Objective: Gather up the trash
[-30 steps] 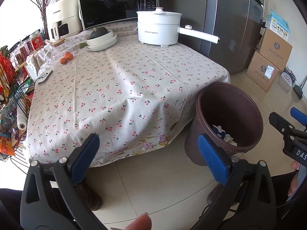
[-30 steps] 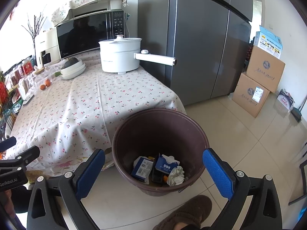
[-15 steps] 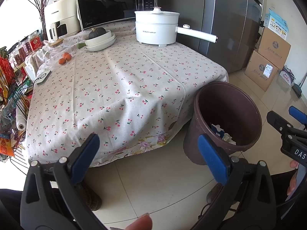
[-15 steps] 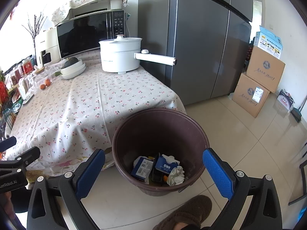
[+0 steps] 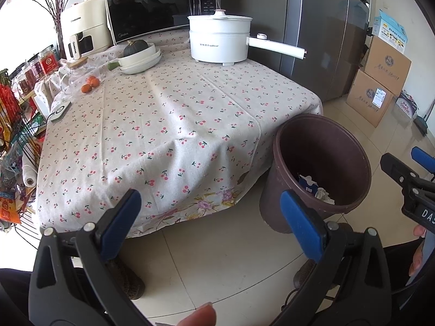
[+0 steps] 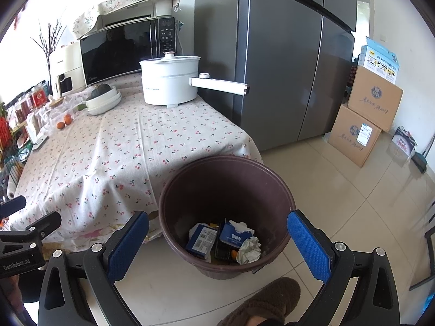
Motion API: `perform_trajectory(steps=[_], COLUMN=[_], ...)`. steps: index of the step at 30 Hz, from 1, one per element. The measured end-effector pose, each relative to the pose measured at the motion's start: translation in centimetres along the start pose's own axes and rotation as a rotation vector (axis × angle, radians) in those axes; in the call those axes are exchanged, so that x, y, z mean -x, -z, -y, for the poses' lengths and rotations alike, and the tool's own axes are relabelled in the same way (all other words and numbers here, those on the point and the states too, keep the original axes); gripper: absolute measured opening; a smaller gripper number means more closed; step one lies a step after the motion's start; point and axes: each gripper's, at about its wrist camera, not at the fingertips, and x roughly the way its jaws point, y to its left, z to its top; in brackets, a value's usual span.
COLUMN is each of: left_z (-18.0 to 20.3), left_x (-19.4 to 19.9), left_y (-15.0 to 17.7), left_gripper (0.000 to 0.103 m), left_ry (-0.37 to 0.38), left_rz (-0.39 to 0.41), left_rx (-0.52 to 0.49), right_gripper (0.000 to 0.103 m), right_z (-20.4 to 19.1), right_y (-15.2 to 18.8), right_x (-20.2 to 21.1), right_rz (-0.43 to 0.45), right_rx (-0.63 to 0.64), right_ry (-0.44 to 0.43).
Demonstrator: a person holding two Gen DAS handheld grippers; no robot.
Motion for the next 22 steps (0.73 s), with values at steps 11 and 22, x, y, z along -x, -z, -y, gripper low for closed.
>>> perform_trajectory(steps=[11,22], left_z=[-0.1,-1.1], left_x=[0.8,2.0], left_y=[-0.2,-2.4], left_gripper=[0.102,0.102], left_ry=[0.027,0.049], left_rz=[0.028,0.032], left_rx=[0.003,-0.007], right_gripper=[0.103,0.103], right_z=[0.0,-1.8], right_y=[-0.1,0.3], right_x=[-0.1,0.4], right_rz=[0.011,0.041], right_rx=[-0.001,0.034], right_ry=[0.004,-0.028])
